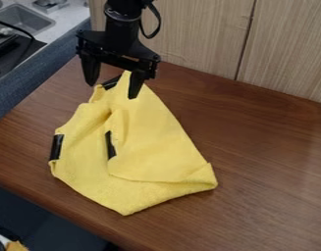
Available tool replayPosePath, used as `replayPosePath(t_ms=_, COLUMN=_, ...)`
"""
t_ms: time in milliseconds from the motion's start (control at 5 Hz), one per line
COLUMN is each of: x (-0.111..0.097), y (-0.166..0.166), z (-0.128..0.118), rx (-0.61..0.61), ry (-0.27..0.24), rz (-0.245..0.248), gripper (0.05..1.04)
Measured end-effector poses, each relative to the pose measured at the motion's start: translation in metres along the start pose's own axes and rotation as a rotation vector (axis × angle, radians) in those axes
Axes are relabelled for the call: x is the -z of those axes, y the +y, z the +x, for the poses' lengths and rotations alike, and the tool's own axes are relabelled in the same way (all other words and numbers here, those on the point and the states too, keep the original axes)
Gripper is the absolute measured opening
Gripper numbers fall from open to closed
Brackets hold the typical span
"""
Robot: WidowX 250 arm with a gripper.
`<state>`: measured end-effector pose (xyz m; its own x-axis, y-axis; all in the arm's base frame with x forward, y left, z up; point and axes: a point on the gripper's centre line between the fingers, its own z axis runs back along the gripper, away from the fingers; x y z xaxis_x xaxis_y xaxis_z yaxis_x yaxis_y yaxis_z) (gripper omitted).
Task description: Move to close the yellow misellaneous
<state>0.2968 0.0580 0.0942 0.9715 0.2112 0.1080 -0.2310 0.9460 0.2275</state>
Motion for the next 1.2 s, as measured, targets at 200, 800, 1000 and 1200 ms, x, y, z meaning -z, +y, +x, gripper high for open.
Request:
replayPosePath(t_ms=200, x=0.007, y=-0.002, z=-0.003, rx=0.001, ry=0.028, rz=0.0, gripper=1.0)
replayPosePath(t_ms=800, x=0.014, y=0.063, z=-0.048, rx=-0.256, ry=0.103, rz=-0.041, gripper=1.0)
replayPosePath(t_ms=1000, x=0.033, y=0.076, z=-0.068, rx=-0.284, ry=0.121, rz=-0.014, gripper=1.0)
replayPosePath(t_ms=1200, x=0.058, y=0.083, z=-0.082, rx=-0.279, ry=0.163, rz=-0.015, gripper=1.0)
